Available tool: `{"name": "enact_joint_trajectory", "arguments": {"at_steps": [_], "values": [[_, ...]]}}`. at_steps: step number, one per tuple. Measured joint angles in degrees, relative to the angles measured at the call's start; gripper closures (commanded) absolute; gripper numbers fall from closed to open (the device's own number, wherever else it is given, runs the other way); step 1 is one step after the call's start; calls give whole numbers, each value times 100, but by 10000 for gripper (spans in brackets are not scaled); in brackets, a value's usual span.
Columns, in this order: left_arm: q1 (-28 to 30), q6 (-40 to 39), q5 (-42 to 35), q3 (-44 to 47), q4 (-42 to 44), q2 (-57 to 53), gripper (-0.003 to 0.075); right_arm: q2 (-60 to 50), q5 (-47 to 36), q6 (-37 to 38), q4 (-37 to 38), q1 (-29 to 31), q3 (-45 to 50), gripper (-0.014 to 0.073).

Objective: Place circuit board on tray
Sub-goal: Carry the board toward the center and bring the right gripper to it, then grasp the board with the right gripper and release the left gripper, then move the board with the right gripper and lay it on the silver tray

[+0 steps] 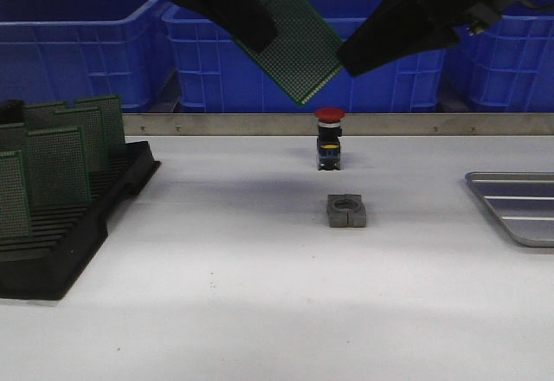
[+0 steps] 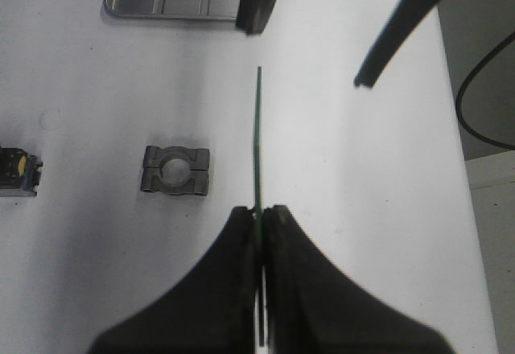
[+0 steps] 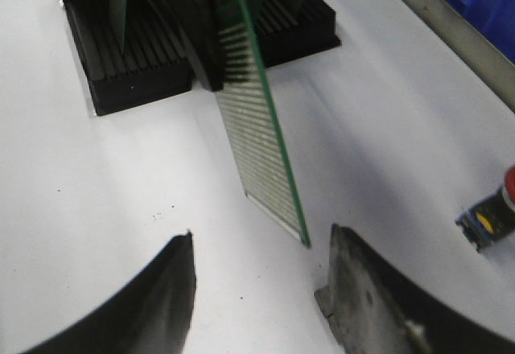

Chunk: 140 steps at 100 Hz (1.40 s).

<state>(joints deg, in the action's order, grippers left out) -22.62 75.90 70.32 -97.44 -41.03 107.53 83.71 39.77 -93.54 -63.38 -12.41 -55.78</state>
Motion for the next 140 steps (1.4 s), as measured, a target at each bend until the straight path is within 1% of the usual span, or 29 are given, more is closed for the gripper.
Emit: {"name": "enact_joint_trajectory", "arguments": {"at_steps": [10,26,33,43,52,60,62,67,74,76,78,81,86,88,92,97,102,116,128,140], "values": [[0,0,0,0,-10,0,741,350,24,-176,-26,-127,-240,193],[0,0,0,0,-21,0,741,712,45,-213,-62,-285,-495,207],[0,0,0,0,-21,0,741,796,56,-228,-121,-332,-533,280],[0,0,0,0,-29,0,741,822,69,-228,-187,-343,-554,455],[0,0,29,0,-29,0,740,822,69,-238,-196,-343,-554,591],[0,60,26,0,-17,0,738,822,138,-264,-172,-343,-554,670],[0,85,28,0,-17,0,734,822,158,-282,-172,-343,-554,666],[0,117,67,0,-8,0,705,822,224,-304,-143,-343,-554,661],[0,127,78,0,-8,0,612,822,282,-317,-145,-343,-554,663],[0,127,67,0,-27,0,573,822,302,-317,-145,-343,-554,663],[0,113,53,0,-31,0,514,822,309,-317,-145,-343,-554,663],[0,86,38,0,-51,0,468,822,325,-317,-145,-343,-554,663],[0,56,26,0,-96,0,342,822,354,-303,-180,-343,-554,663],[11,47,28,0,-119,0,312,822,385,-287,-183,-343,-554,663],[24,43,28,0,-145,0,223,822,428,-233,-194,-343,-554,663],[62,34,28,0,-175,0,168,822,468,-98,-194,-343,-554,663],[137,24,28,0,-173,0,149,822,493,71,-194,-343,-554,663],[377,22,28,-56,-173,0,154,822,533,817,-194,-83,-541,663],[570,9,28,-241,-173,0,154,822,543,1600,-194,463,-422,663],[689,9,1,-386,-173,0,154,833,521,2192,-183,1231,-243,663]]}}
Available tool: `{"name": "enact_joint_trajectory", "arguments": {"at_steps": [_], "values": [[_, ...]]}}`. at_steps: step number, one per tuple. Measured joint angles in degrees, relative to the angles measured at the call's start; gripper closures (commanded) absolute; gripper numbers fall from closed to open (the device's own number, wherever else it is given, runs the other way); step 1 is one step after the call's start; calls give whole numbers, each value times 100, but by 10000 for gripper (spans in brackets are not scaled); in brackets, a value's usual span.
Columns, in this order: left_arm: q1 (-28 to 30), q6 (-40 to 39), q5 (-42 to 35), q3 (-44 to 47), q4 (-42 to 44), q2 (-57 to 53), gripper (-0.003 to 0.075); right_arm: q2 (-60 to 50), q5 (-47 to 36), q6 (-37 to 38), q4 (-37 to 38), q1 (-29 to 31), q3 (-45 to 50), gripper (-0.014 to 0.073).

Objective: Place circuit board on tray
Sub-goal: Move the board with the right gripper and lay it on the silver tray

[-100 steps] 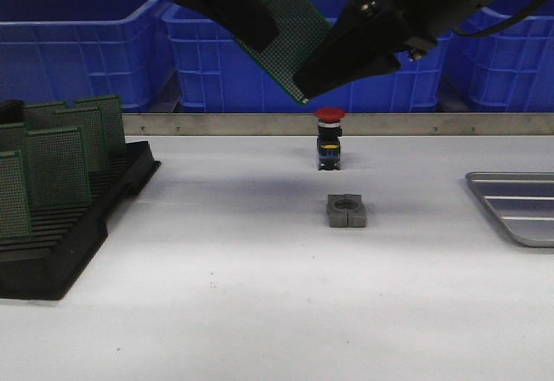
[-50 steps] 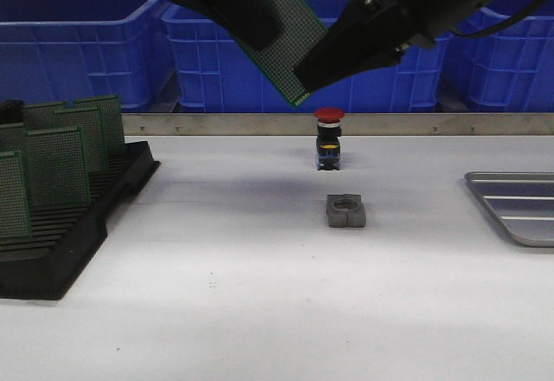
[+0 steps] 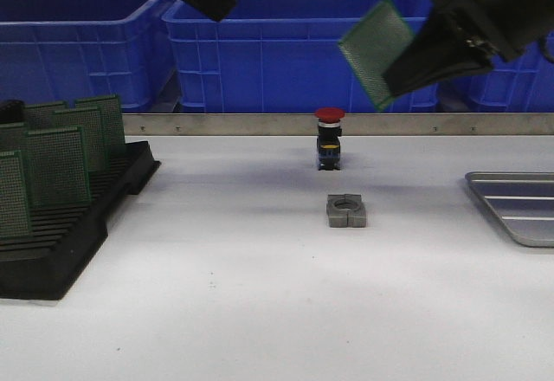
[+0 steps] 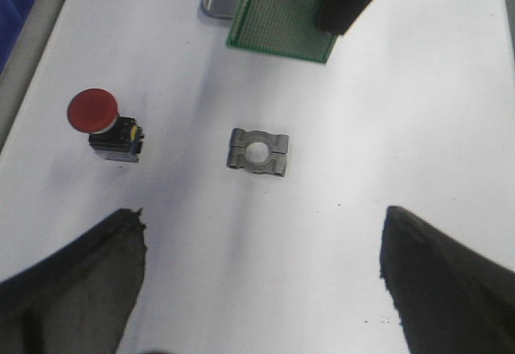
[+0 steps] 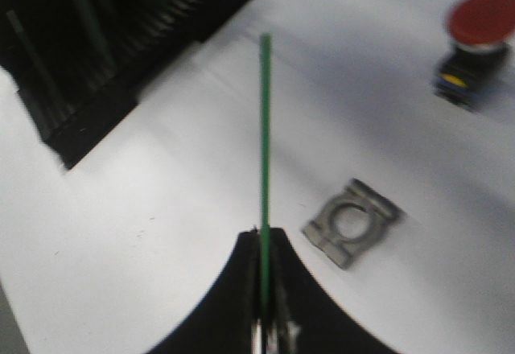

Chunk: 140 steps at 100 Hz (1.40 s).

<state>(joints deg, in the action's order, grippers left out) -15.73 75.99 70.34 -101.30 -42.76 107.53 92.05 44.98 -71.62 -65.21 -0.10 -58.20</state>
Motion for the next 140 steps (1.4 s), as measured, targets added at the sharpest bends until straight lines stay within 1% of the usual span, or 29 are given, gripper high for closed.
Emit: {"name": "enact_joint_trajectory", "arguments": {"at_steps": [6,21,38,45,50,53,55,58,59,60,63,65,66,68,74,78,95,108,122,140], "values": [[9,0,0,-22,0,0,154,61,-11,179,0,348,77,663],[33,0,0,-22,0,0,154,445,-72,307,0,1146,112,663],[33,0,0,-22,0,0,154,1089,-169,310,0,1688,112,662],[33,0,0,-22,10,0,154,1310,-191,310,0,1831,112,638],[33,0,0,-27,22,0,154,1423,-206,310,10,1895,112,571],[33,0,0,-35,23,0,154,1473,-232,310,58,1907,112,494],[33,0,0,-35,23,0,154,1503,-255,310,101,1919,112,459],[33,0,0,-35,32,0,154,1521,-304,310,193,1930,112,361],[33,0,0,-35,32,0,154,1531,-316,310,217,1930,112,361],[33,0,0,-35,46,0,154,1530,-345,310,269,1930,112,300],[33,0,0,-35,57,0,154,1530,-407,310,373,1930,112,241],[33,0,0,-35,64,0,154,1530,-455,310,453,1930,112,167],[33,0,0,-35,64,0,154,1530,-471,310,475,1930,112,167],[33,0,0,-35,81,0,154,1530,-516,310,542,1930,112,102],[33,0,0,-39,95,0,154,1530,-647,310,712,1939,112,6],[45,0,0,-39,95,0,154,1530,-694,310,807,1939,112,-15],[303,0,10,-61,266,0,154,1530,-741,310,1148,1939,-76,-17],[703,0,10,-123,633,0,154,1432,-728,310,1215,1939,-222,-17],[1123,0,21,-175,1276,0,154,1261,-693,295,1228,1939,-332,-17],[1511,0,44,-196,2467,15,154,1211,-641,295,1228,1939,-353,-17]]}}
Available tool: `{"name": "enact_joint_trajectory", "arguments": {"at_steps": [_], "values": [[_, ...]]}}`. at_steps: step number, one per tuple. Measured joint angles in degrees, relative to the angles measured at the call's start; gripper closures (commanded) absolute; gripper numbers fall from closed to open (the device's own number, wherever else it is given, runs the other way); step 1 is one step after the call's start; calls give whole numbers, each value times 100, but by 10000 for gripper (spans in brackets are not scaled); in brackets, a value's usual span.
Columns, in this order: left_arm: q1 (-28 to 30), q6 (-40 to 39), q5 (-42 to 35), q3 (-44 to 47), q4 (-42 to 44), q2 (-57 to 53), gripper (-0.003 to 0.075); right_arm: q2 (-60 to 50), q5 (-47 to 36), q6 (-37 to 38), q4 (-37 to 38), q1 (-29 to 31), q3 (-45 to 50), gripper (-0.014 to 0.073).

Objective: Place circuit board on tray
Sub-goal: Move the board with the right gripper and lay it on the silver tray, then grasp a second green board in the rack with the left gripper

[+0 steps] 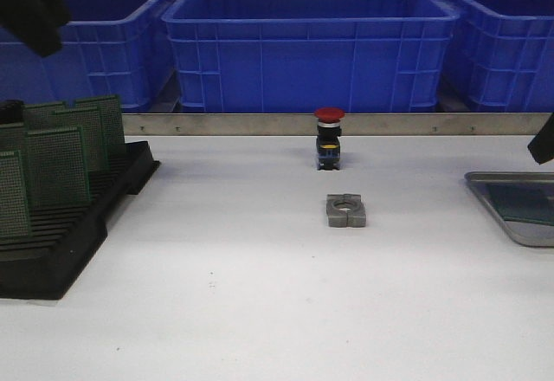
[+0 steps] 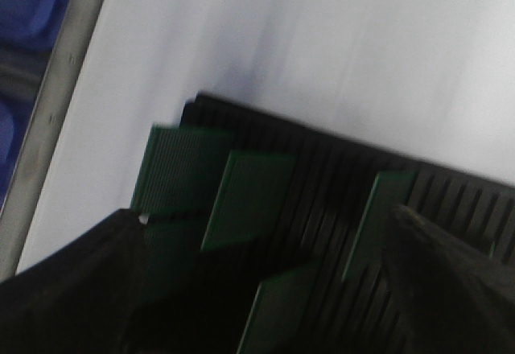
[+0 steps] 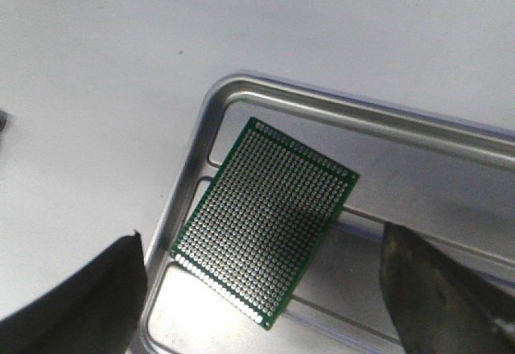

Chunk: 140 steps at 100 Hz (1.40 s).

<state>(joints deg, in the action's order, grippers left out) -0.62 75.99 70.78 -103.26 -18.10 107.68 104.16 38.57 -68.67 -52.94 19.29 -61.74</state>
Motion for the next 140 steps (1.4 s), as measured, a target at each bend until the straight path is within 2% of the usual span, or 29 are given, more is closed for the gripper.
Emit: {"name": "enact_joint_trajectory", "arguments": {"at_steps": [26,76,81,86,100,104,107,140], "values": [[411,-12,22,0,608,340,154,0,38,0,13,0,0,-17],[411,-12,-158,0,805,1282,164,-24,72,0,13,0,0,-17],[411,-12,-158,0,805,1327,204,-24,72,0,13,0,0,-17],[411,-12,-146,0,805,1352,276,-24,72,0,13,0,0,-17],[411,-12,-113,0,805,1352,583,-24,72,0,13,0,0,-17],[411,-12,-112,0,805,1352,691,-24,72,0,13,0,0,-17],[411,-12,-100,0,805,1352,734,-24,72,0,13,0,0,-17],[411,182,404,-111,909,1316,740,-24,74,0,15,0,0,-17]]}}
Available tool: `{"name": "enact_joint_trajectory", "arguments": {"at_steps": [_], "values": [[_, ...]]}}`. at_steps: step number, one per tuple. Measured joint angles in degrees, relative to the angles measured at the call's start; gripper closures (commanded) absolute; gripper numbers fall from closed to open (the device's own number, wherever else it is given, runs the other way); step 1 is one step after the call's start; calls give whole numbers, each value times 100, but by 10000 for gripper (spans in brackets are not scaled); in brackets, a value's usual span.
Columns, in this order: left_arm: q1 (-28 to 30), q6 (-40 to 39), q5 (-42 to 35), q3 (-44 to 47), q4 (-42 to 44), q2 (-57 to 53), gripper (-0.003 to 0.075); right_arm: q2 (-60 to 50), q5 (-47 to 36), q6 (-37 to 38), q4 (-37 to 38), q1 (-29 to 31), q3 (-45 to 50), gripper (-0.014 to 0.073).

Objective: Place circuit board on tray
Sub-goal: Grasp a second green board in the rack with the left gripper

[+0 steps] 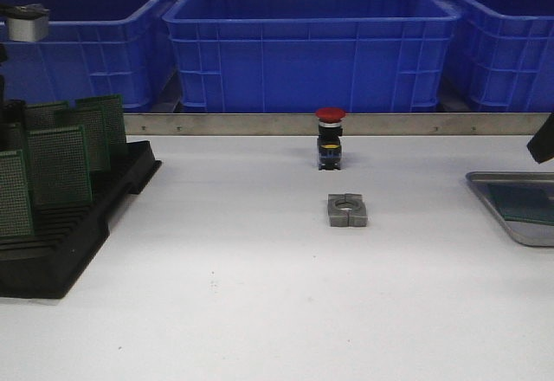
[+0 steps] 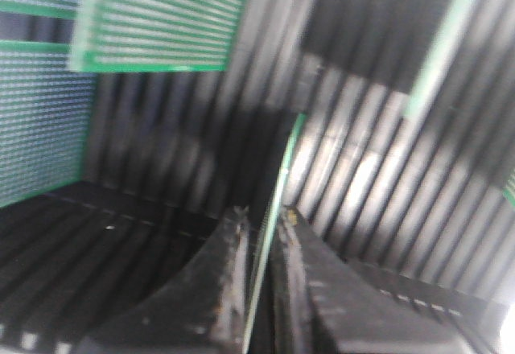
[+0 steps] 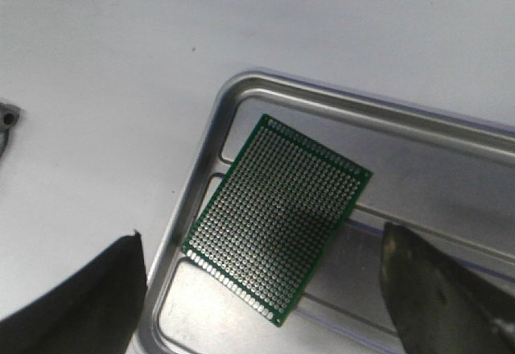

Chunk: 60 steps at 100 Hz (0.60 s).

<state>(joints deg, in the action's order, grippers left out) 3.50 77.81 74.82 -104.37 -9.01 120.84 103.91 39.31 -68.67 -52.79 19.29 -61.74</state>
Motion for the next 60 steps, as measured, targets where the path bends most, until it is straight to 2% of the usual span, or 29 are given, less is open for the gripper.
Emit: {"name": "enact_joint_trajectory", "arguments": {"at_steps": [8,20,60], "values": [[0,-36,4,-105,-86,-13,740,0,55,0,0,0,0,-17],[0,-136,-394,-252,-240,-140,740,0,158,0,10,0,0,-17],[0,-160,-378,-279,-208,-945,739,-11,285,0,10,0,0,-17]]}}
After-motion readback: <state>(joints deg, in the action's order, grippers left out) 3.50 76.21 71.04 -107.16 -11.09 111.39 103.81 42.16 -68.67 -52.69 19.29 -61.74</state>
